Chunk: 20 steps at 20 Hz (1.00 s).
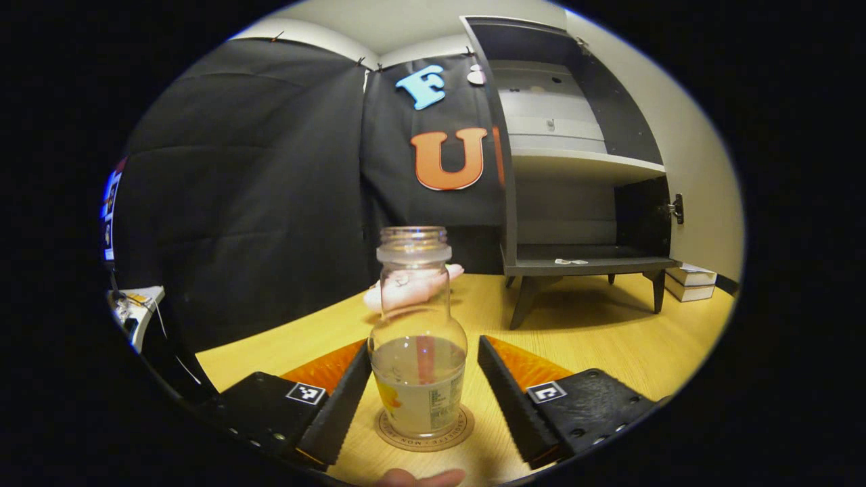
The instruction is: Open the cabinet door with the right hand, grasp the bottle in the cabinet with the left hand and place it on the coaster, then close the cabinet door with the right hand.
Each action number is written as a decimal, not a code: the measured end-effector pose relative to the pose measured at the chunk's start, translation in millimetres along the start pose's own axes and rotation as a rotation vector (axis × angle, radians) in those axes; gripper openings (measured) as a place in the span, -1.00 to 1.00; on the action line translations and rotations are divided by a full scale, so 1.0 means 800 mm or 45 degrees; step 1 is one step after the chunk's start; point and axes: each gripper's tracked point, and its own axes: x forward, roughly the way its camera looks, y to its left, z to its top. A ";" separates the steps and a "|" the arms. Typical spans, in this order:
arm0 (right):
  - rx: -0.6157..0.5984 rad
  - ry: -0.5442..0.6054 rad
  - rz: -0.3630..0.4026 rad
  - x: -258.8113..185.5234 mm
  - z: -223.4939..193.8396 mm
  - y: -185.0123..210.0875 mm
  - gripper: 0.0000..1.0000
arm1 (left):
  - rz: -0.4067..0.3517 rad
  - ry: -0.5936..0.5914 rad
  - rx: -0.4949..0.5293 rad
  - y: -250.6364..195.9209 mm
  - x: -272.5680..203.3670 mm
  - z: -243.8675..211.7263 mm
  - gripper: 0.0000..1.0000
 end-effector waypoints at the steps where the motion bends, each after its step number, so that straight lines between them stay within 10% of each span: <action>1: 0.002 0.002 0.001 0.000 0.000 0.001 0.96 | 0.005 -0.005 -0.003 0.004 -0.001 0.003 0.94; 13: 0.100 0.100 -0.040 -0.015 -0.028 -0.009 1.00 | -0.011 -0.085 -0.001 0.029 -0.040 0.094 0.94; 20: 0.426 0.195 -0.030 -0.041 -0.062 -0.010 1.00 | -0.115 -0.151 0.122 0.042 -0.072 0.223 0.94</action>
